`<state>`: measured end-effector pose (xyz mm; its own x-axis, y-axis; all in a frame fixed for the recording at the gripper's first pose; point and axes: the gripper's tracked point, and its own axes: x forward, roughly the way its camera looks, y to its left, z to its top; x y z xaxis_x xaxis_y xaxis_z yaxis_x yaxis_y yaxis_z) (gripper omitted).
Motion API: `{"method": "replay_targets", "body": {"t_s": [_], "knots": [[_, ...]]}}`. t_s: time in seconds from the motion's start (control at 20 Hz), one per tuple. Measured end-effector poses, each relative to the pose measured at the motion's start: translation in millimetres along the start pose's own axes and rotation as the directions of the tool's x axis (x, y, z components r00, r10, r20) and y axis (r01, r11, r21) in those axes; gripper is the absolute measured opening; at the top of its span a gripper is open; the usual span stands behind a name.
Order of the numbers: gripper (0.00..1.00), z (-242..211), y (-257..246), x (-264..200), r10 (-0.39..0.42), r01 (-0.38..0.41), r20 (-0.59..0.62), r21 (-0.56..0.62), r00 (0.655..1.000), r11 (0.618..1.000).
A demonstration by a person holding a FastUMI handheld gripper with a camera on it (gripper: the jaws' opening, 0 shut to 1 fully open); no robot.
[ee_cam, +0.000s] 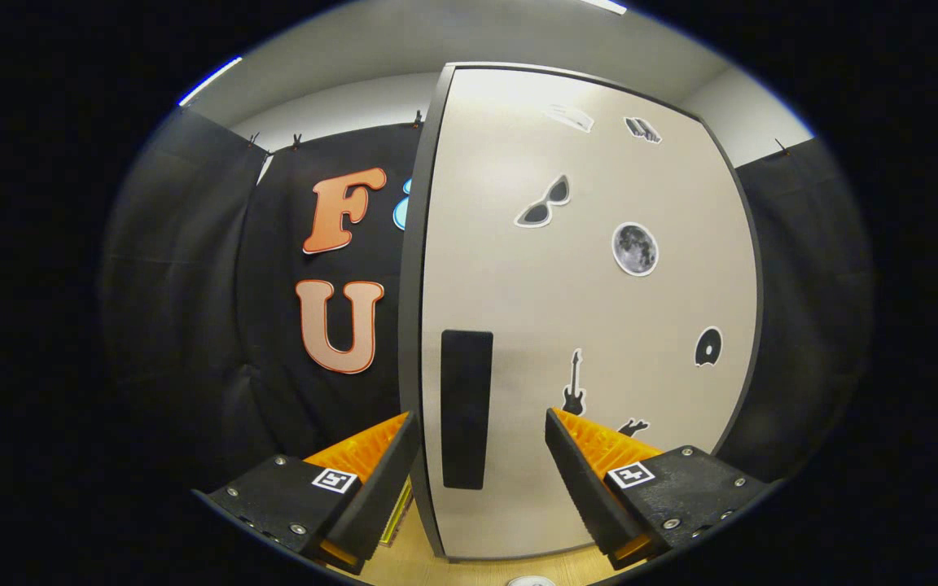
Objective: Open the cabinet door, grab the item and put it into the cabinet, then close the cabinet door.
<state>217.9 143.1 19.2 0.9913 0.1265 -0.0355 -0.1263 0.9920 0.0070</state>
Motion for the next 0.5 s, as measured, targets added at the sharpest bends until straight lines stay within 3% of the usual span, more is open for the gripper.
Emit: {"method": "replay_targets", "body": {"t_s": [0.15, 0.25, 0.5], "knots": [[0.96, -5, 3, 19, -0.003, 0.003, -0.020, 0.001, 1.000, 1.000], [0.88, -8, 5, 24, -0.004, 0.004, -0.026, -0.006, 1.000, 1.000], [0.38, -9, 9, 25, -0.001, 0.001, -0.024, 0.010, 1.000, 1.000]]}}
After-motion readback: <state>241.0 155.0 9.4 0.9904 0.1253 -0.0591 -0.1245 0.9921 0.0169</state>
